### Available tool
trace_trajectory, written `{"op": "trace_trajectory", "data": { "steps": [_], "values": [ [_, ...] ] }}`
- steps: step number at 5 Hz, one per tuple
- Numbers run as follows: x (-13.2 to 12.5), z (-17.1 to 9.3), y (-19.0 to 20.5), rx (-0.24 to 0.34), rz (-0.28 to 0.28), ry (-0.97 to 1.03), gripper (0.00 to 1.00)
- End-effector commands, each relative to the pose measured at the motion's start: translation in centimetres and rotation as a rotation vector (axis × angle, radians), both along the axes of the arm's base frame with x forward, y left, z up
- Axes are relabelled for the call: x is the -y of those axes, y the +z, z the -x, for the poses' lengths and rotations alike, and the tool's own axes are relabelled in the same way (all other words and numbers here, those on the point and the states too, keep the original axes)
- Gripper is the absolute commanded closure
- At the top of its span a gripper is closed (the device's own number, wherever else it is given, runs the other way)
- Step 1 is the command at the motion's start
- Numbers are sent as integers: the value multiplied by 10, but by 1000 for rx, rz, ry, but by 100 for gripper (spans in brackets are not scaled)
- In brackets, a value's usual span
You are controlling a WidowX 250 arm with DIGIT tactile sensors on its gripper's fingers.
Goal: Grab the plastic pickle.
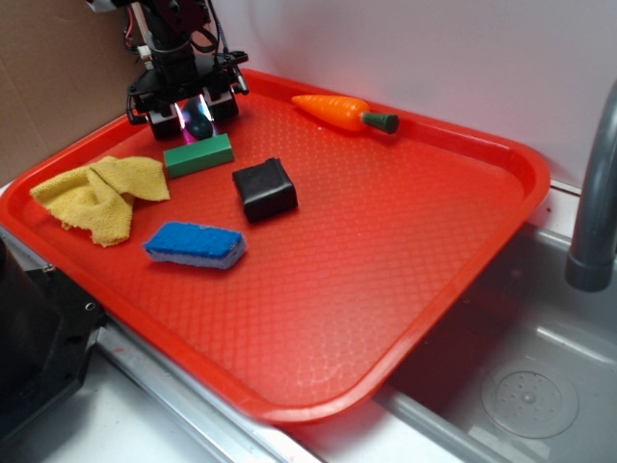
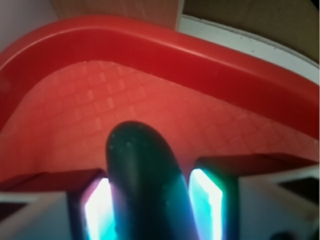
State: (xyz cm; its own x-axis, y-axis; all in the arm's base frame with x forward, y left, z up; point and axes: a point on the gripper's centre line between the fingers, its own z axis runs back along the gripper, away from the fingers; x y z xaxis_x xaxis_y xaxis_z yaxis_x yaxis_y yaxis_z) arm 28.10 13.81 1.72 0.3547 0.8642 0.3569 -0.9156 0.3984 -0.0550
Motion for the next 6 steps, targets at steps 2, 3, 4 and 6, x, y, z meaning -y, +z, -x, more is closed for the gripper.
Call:
{"op": "trace_trajectory", "data": {
  "steps": [2,3,4,6],
  "values": [
    [-1,-4,97,-111,14,-352,100],
    [21,3,122,-103,64,-529,100],
    [65,23,149,-160,89,-759,100],
    [125,77,181,-180,105,-1007,100]
  ]
}}
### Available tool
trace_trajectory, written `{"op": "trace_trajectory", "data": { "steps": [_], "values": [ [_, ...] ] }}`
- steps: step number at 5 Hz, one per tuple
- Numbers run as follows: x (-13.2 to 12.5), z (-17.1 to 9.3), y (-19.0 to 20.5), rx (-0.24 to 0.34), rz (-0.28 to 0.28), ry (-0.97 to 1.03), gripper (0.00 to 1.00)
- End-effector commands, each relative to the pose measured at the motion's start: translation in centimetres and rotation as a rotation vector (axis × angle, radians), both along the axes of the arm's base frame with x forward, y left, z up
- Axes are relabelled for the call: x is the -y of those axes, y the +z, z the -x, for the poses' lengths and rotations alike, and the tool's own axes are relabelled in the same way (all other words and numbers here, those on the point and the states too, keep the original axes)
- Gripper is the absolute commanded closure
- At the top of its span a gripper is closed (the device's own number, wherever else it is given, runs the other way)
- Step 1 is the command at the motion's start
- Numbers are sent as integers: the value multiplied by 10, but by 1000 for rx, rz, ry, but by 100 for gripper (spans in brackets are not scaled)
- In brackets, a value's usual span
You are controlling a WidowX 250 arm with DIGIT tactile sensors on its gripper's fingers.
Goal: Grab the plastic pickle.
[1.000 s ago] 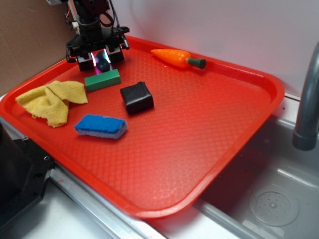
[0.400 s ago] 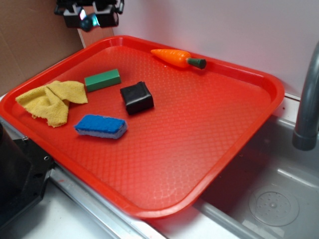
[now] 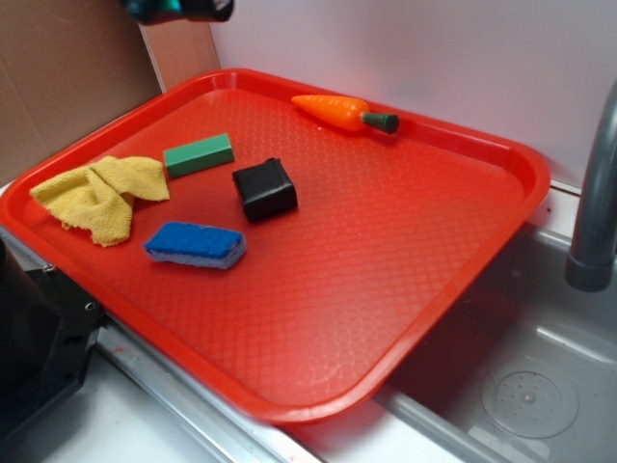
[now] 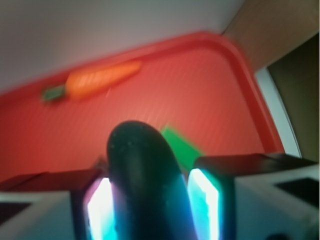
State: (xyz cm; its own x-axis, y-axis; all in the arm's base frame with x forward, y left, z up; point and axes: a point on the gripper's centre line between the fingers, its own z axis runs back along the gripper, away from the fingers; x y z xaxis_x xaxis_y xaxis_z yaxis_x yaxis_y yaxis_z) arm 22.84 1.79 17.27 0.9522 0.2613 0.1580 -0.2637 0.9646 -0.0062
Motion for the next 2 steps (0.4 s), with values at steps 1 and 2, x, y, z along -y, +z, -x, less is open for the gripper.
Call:
{"op": "trace_trajectory", "data": {
  "steps": [1,2],
  "values": [
    [17,40,26,-14,32,-129,100],
    [11,35,24,-42,33,-89,100]
  ]
}}
